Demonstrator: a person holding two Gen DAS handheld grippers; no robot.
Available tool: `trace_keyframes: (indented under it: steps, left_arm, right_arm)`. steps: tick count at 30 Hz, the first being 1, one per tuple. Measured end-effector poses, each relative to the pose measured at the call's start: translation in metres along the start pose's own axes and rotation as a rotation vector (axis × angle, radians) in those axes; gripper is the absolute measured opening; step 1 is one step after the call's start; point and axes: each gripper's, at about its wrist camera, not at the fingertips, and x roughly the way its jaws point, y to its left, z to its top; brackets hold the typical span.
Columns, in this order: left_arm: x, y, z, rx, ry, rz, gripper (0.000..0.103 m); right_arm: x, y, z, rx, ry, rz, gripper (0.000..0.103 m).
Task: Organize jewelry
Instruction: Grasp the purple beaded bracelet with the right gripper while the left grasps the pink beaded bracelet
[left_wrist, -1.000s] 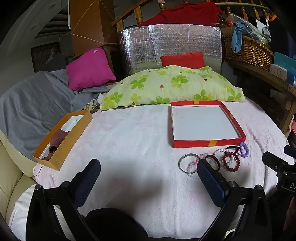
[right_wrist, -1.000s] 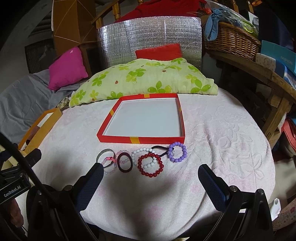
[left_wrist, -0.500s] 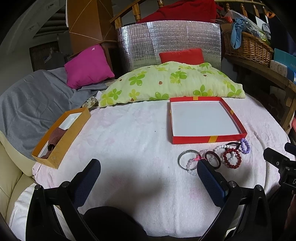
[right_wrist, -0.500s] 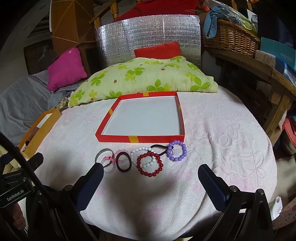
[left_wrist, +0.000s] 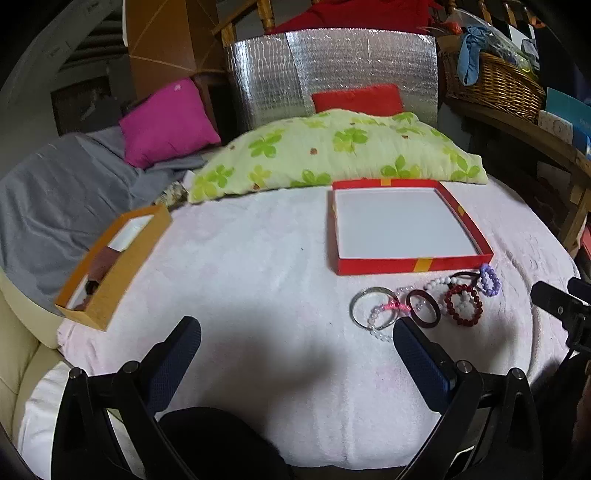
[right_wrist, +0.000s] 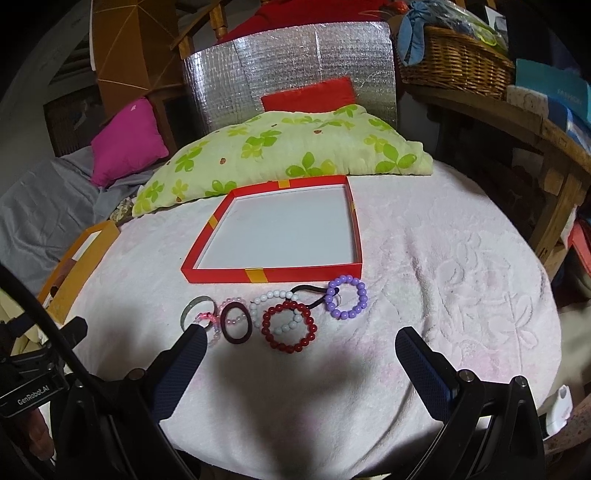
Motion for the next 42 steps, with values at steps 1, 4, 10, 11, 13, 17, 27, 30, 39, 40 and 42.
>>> trace_keyframes:
  steps: [1, 4, 10, 11, 13, 17, 27, 30, 39, 40, 42]
  left_arm:
    - [0.006, 0.001, 0.0, -0.006, 0.016, -0.025, 0.103]
    - [0.03, 0.004, -0.003, -0.032, 0.077, -0.108, 0.103]
    - [0.076, 0.007, -0.011, -0.061, 0.148, -0.171, 0.103]
    - [0.082, 0.008, -0.011, -0.063, 0.151, -0.181, 0.103]
    - [0.091, 0.009, -0.012, -0.073, 0.165, -0.211, 0.103]
    - [0.108, 0.005, -0.01, -0.057, 0.187, -0.269, 0.098]
    - [0.142, -0.02, -0.007, -0.004, 0.263, -0.371, 0.072]
    - [0.14, -0.03, -0.004, 0.038, 0.242, -0.385, 0.072]
    - [0.164, -0.054, 0.005, 0.128, 0.269, -0.479, 0.035]
    - [0.165, -0.053, 0.005, 0.125, 0.267, -0.491, 0.031]
    - [0.166, -0.055, 0.005, 0.134, 0.262, -0.516, 0.019]
  right_arm:
    - [0.005, -0.006, 0.001, 0.006, 0.005, 0.023, 0.103]
    - [0.024, -0.024, 0.003, 0.031, 0.034, 0.071, 0.098]
    - [0.068, -0.051, 0.011, 0.097, 0.113, 0.13, 0.062]
    - [0.072, -0.052, 0.012, 0.096, 0.117, 0.132, 0.062]
    - [0.084, -0.053, 0.017, 0.095, 0.115, 0.104, 0.061]
    - [0.104, -0.055, 0.022, 0.119, 0.143, 0.108, 0.048]
    - [0.149, -0.053, 0.02, 0.145, 0.234, 0.115, 0.018]
    - [0.151, -0.057, 0.021, 0.15, 0.226, 0.094, 0.011]
    - [0.135, -0.061, 0.023, 0.179, 0.171, 0.167, 0.011]
    - [0.134, -0.064, 0.023, 0.193, 0.172, 0.181, 0.011]
    - [0.133, -0.067, 0.022, 0.216, 0.172, 0.208, 0.011]
